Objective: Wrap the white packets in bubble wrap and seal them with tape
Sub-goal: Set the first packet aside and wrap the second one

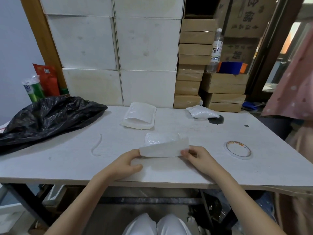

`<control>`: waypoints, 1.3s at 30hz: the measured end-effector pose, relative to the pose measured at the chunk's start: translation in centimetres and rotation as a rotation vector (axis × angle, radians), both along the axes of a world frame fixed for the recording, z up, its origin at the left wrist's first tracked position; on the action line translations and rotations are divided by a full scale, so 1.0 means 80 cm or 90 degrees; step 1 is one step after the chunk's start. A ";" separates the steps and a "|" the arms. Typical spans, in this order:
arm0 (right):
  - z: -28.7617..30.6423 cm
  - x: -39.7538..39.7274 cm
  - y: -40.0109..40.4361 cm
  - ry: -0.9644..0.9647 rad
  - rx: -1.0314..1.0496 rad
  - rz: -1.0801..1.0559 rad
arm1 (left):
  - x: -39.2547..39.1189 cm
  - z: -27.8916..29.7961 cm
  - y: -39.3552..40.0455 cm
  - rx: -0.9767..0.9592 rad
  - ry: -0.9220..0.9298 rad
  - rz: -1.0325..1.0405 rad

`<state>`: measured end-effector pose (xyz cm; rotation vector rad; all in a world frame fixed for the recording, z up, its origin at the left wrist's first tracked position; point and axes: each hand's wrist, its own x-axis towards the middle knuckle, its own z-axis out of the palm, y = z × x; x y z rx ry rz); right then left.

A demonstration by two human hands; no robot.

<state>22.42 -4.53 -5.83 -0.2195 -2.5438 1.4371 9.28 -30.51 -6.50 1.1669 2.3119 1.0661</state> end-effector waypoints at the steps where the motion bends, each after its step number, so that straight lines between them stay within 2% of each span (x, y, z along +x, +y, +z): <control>1: 0.002 -0.002 -0.004 0.013 -0.007 -0.012 | 0.002 0.000 0.003 0.016 0.008 0.019; 8: -0.002 -0.027 -0.023 0.089 -0.017 -0.182 | 0.012 0.013 0.058 0.197 0.030 0.275; 12: 0.002 -0.046 -0.033 0.065 0.085 -0.288 | 0.010 0.011 0.085 0.072 0.095 0.429; 15: 0.002 -0.056 -0.038 0.023 0.183 -0.322 | 0.007 0.004 0.091 -0.005 0.119 0.489; 21: 0.000 -0.066 -0.048 -0.060 0.305 -0.330 | 0.010 0.003 0.105 -0.126 0.225 0.469; 28: 0.010 -0.072 -0.055 -0.116 0.282 -0.368 | 0.005 0.003 0.111 -0.210 0.318 0.420; 32: 0.020 -0.069 -0.056 -0.124 0.387 -0.432 | 0.010 0.008 0.109 -0.281 0.381 0.356; 34: 0.023 -0.067 -0.051 -0.089 0.449 -0.382 | 0.011 0.009 0.110 -0.300 0.403 0.346; 37: 0.020 -0.071 -0.057 0.002 0.547 -0.212 | 0.013 0.006 0.113 -0.285 0.412 0.338; 39: 0.017 -0.077 -0.069 0.016 0.586 -0.115 | 0.014 0.005 0.114 -0.281 0.417 0.343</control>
